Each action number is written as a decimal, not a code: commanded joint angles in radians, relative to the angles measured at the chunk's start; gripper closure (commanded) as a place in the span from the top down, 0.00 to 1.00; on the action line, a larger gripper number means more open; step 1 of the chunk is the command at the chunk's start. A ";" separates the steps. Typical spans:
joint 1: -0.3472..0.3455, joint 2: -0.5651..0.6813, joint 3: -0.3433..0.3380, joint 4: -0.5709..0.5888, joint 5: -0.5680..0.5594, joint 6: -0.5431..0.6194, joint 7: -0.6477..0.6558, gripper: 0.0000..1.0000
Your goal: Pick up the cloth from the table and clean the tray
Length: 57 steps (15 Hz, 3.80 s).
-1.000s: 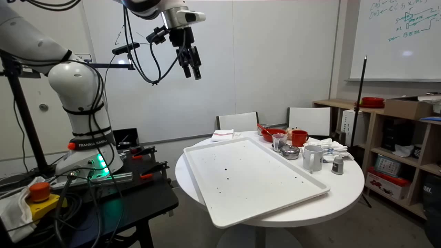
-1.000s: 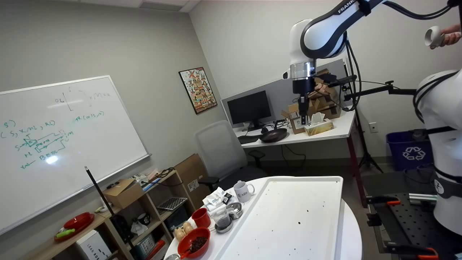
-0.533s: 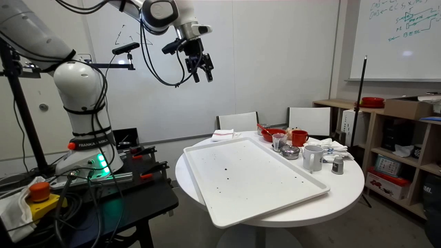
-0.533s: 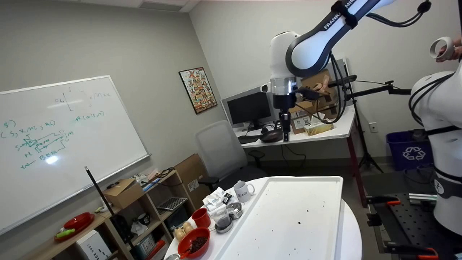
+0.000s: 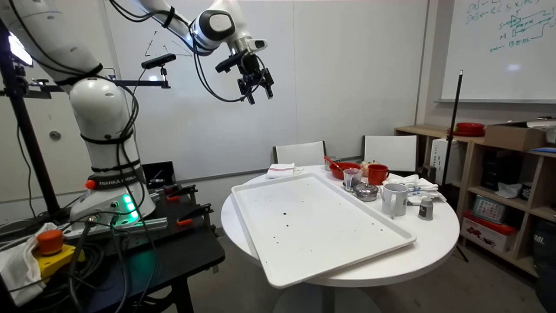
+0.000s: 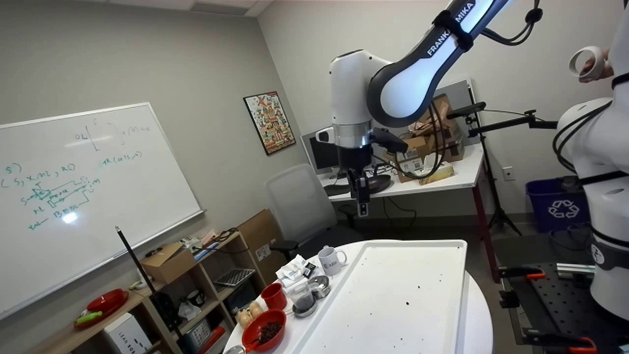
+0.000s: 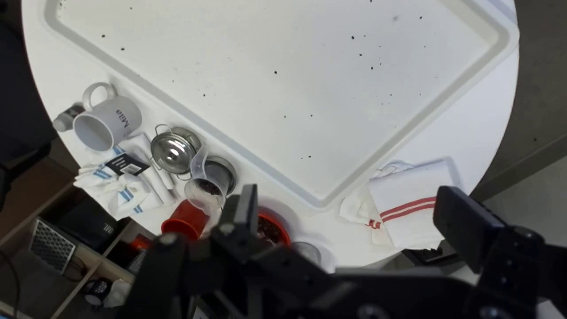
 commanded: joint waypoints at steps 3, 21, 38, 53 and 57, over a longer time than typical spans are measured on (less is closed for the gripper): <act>0.011 0.009 0.002 0.011 -0.006 -0.006 0.011 1.00; 0.105 0.417 -0.006 0.327 0.249 0.006 -0.208 1.00; 0.188 0.939 0.097 0.849 0.037 -0.205 0.079 1.00; 0.205 1.222 0.122 1.094 -0.088 -0.278 -0.136 1.00; 0.207 1.200 0.124 1.054 -0.091 -0.260 -0.126 1.00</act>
